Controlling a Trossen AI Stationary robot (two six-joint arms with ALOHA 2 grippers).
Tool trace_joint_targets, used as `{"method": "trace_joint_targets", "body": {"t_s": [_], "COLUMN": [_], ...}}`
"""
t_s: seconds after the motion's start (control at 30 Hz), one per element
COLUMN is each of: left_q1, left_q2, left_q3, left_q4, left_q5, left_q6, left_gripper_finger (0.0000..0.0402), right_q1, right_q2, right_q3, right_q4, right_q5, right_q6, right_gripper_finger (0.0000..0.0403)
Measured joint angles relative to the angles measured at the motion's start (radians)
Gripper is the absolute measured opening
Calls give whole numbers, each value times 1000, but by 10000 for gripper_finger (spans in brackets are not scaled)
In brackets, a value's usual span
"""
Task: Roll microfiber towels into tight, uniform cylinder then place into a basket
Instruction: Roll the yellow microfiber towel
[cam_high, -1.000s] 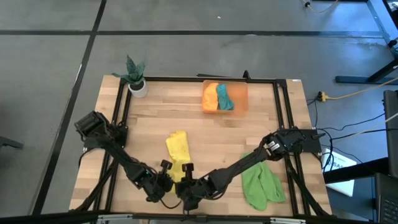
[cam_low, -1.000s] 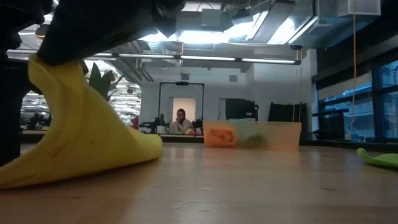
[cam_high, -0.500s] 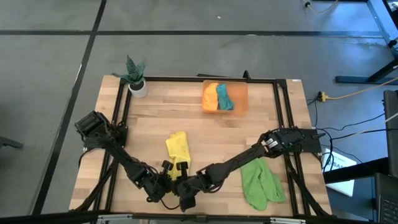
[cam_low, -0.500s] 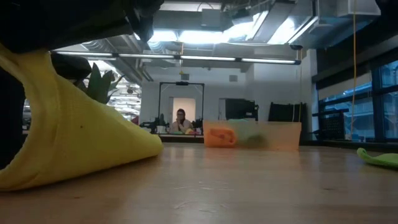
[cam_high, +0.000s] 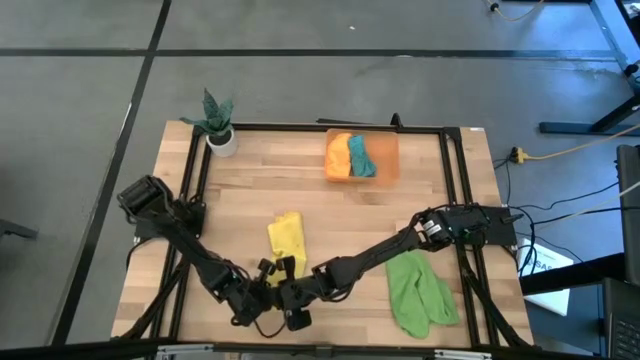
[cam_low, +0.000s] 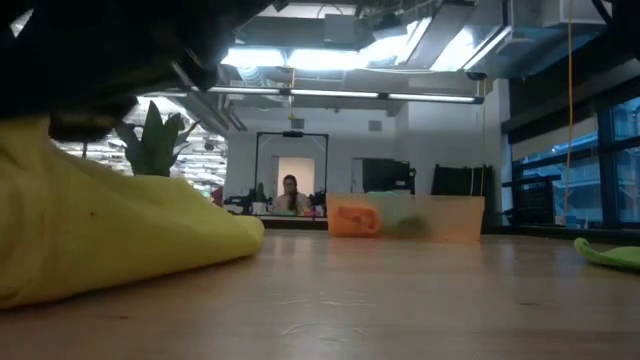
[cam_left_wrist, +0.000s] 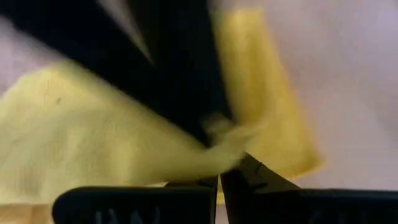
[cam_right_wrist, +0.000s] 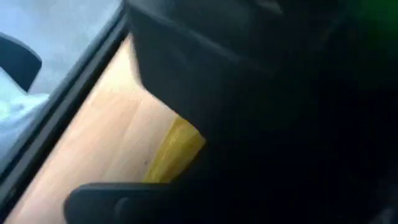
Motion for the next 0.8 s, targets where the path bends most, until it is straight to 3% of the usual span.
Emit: {"method": "trace_joint_targets", "body": {"t_s": [0.37,0.53,0.8], "left_q1": [-69,-95,-131], "left_q2": [-141,-213,-281], "left_q3": [4,6,6], "left_q4": [-94,-169,-237], "left_q5": [34,29,-51], "left_q6": [-4,-73,-150], "left_gripper_finger": [6,6,6], "right_q1": [1,-2,-35], "right_q2": [0,0,51], "right_q3": [0,-1,-2], "right_q4": [26,38,157], "right_q5": [-15,-20,-143], "right_q6": [-26,-30,-58], "right_gripper_finger": [3,3,3]}}
